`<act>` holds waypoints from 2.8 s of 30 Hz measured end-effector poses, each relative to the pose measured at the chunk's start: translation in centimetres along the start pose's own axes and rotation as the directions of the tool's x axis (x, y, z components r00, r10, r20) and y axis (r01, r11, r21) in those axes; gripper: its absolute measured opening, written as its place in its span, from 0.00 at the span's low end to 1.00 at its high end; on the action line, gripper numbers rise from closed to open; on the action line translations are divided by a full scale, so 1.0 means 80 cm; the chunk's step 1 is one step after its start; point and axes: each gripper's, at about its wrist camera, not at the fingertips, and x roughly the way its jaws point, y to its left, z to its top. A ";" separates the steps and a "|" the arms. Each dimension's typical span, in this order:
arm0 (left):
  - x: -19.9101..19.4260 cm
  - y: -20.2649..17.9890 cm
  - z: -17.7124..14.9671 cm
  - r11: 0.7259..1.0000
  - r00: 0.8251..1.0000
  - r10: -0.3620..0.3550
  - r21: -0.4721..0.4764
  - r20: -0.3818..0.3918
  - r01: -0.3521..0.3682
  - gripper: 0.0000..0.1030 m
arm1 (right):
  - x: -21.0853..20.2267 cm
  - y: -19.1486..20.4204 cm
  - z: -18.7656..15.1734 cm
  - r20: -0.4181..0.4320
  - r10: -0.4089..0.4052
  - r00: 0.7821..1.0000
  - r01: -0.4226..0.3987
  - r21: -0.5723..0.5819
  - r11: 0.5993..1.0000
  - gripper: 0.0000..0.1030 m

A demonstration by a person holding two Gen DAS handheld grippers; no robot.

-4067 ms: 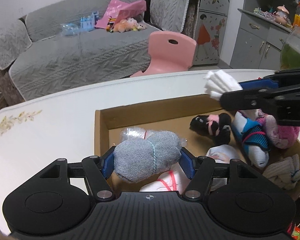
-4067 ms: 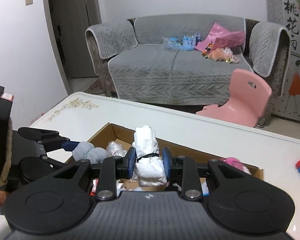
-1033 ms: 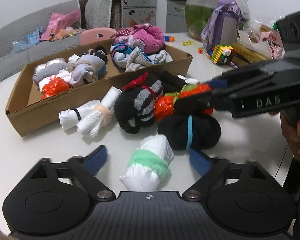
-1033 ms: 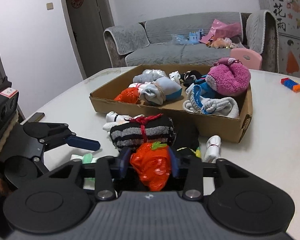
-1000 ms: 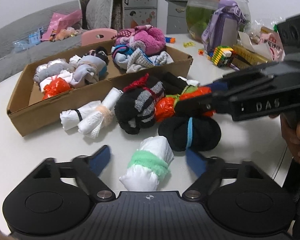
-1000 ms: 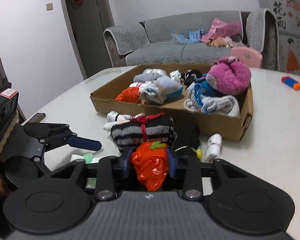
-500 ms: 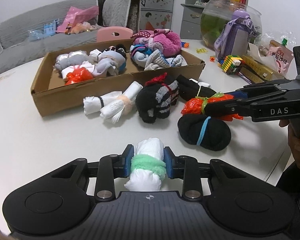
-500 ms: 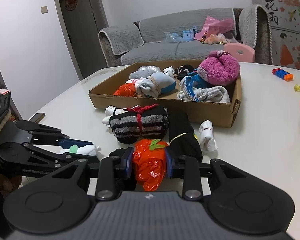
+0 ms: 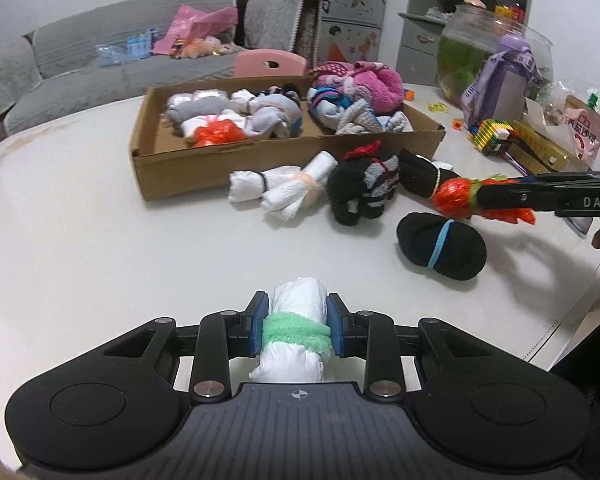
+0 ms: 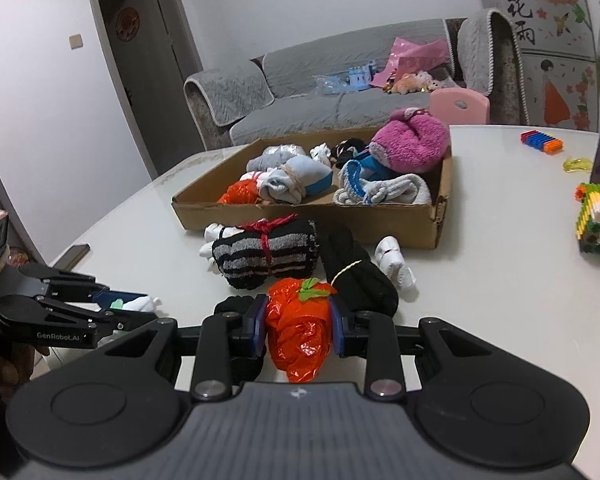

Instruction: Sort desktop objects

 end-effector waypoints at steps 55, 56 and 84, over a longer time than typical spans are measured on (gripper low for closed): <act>0.030 0.064 0.144 0.994 0.994 0.111 0.011 0.020 -0.111 0.48 | 0.026 -0.015 0.162 0.110 0.032 0.993 -0.024 -0.077 0.997 0.27; 0.036 0.066 0.135 0.994 0.994 0.108 -0.004 0.002 -0.108 0.48 | 0.027 -0.013 0.161 0.105 0.033 0.994 -0.026 -0.073 0.997 0.27; 0.038 0.046 0.097 0.993 0.992 0.119 -0.018 -0.030 -0.120 0.37 | 0.027 -0.004 0.164 0.091 0.052 0.994 -0.045 -0.075 0.996 0.27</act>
